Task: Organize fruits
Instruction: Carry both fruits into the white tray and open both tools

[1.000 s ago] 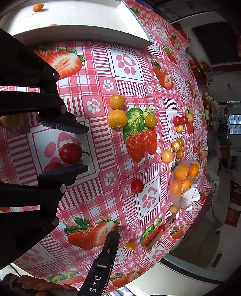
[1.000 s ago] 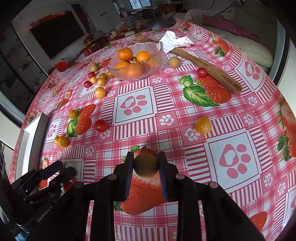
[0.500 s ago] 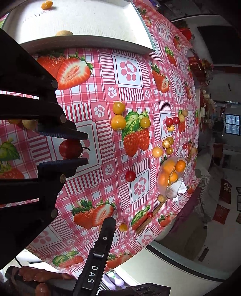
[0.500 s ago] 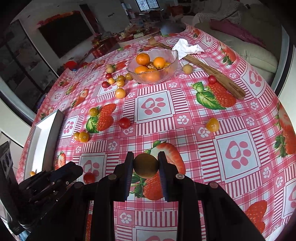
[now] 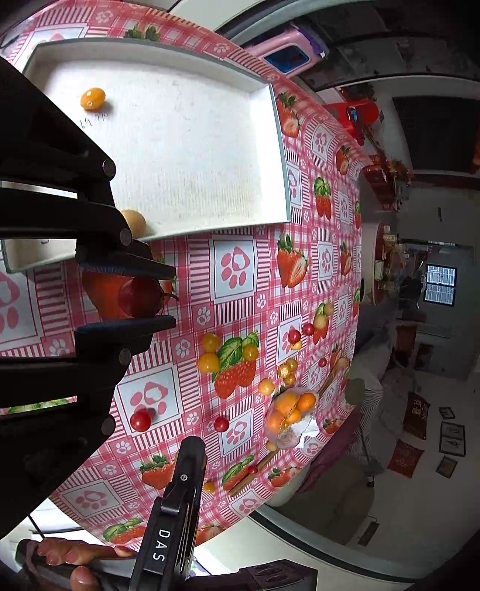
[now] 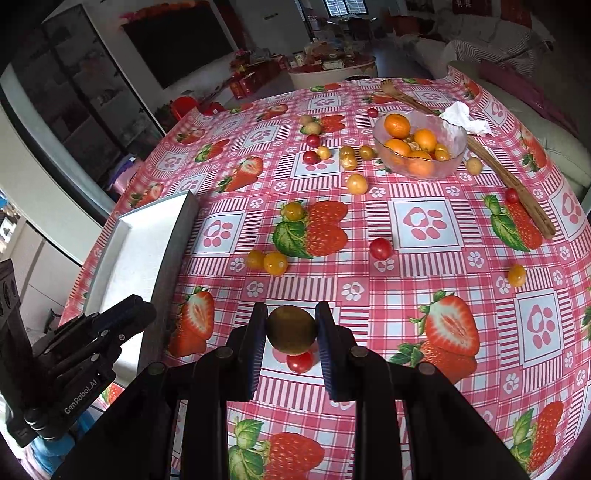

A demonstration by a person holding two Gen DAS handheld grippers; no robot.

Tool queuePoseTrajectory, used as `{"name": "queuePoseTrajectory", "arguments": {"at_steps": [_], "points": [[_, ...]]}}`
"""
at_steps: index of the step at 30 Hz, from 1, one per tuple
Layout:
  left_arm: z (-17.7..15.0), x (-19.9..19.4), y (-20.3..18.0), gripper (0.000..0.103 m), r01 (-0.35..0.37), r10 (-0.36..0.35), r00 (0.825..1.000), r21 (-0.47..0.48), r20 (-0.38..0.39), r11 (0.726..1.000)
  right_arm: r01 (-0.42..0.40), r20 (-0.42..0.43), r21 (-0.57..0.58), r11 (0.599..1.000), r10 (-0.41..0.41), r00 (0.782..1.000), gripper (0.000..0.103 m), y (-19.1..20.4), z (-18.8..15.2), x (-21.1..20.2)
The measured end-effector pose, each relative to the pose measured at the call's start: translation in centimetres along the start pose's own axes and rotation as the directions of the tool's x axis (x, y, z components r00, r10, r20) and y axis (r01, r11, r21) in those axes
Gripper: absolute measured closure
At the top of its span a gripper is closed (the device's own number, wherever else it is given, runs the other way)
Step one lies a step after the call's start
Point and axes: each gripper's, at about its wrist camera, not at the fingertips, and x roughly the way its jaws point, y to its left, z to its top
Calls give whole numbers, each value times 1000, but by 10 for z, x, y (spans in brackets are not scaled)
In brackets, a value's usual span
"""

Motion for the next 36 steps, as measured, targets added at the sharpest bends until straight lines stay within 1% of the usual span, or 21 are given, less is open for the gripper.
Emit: {"name": "queuePoseTrajectory", "arguments": {"at_steps": [5, 10, 13, 16, 19, 23, 28, 31, 32, 33, 34, 35, 36], "points": [[6, -2, 53, 82, -70, 70, 998, -60, 1, 996, -46, -27, -74, 996, 44, 999, 74, 51, 15, 20], [16, 10, 102, 82, -135, 134, 991, -100, -16, 986, -88, -75, -135, 987, 79, 994, 74, 103, 30, 53], [21, 25, 126, 82, -169, 165, 985, -118, -47, 978, -102, -108, -163, 981, 85, 991, 74, 130, 42, 79], [25, 43, 146, 82, -181, 169, 981, -146, -91, 973, -104, -132, -200, 974, 79, 988, 74, 154, 52, 105], [27, 59, 158, 82, -198, 177, 974, -157, -138, 968, -111, -165, -203, 973, 77, 983, 74, 172, 62, 133], [27, 72, 167, 82, -196, 164, 969, -174, -183, 965, -95, -196, -217, 972, 52, 979, 74, 184, 73, 167], [29, 74, 167, 82, -207, 177, 967, -151, -185, 967, -81, -228, -229, 970, 27, 973, 74, 188, 74, 192], [30, 76, 165, 81, -217, 190, 963, -133, -191, 967, -51, -213, -274, 960, -9, 977, 74, 195, 73, 194], [30, 76, 164, 77, -218, 191, 963, -128, -191, 968, -49, -212, -279, 959, -12, 977, 74, 196, 73, 194], [30, 76, 163, 60, -213, 187, 964, -125, -190, 969, -52, -214, -277, 960, -9, 977, 71, 196, 74, 195], [30, 76, 162, 45, -221, 196, 962, -121, -190, 968, -62, -221, -266, 962, 2, 975, 69, 195, 76, 195], [30, 74, 162, 21, -244, 221, 958, -117, -183, 963, -75, -229, -249, 966, 17, 973, 62, 194, 78, 195], [29, 71, 161, 20, -261, 241, 956, -110, -165, 959, -86, -232, -233, 969, 30, 972, 54, 192, 79, 194]]}}
